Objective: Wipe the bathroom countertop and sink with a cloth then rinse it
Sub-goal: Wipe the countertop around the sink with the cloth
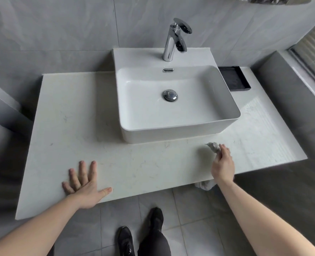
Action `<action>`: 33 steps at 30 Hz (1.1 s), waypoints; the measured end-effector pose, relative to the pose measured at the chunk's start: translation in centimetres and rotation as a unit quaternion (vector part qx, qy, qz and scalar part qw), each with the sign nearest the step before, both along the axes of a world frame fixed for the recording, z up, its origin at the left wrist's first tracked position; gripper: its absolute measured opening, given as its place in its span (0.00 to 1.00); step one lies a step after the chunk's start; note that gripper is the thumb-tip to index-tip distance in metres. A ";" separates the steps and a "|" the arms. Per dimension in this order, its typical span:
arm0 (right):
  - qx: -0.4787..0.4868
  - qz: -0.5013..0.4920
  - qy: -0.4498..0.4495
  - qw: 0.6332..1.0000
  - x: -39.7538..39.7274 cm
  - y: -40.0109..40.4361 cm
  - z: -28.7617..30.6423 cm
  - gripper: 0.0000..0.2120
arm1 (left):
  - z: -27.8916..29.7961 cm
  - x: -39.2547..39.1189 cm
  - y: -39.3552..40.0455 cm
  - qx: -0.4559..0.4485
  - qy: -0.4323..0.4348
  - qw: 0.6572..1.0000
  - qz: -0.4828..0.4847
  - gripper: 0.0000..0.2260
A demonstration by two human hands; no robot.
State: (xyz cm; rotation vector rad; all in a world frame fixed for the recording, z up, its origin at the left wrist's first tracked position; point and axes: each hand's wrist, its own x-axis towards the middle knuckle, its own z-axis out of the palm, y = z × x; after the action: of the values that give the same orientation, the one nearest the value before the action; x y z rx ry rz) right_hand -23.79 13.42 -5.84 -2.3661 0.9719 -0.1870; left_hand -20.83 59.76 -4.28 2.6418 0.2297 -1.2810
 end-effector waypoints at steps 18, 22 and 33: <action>-0.038 0.359 0.000 0.933 1.3 17.4 -4.8 0.33 | -0.2 0.2 -0.2 0.016 0.002 1.000 0.004 0.53; -0.005 0.454 0.002 0.891 1.9 18.0 -4.8 0.35 | 0.1 0.2 -0.5 0.022 0.000 1.000 0.010 0.54; -0.038 0.111 0.008 0.993 2.6 0.1 -2.9 0.21 | -0.1 0.3 -0.1 0.005 0.001 1.000 0.009 0.54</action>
State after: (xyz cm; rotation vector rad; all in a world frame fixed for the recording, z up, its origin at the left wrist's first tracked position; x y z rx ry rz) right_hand -21.24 13.49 -8.79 -2.5271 0.7121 -0.1209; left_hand -20.51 59.63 -4.39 2.6413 0.2593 -1.2805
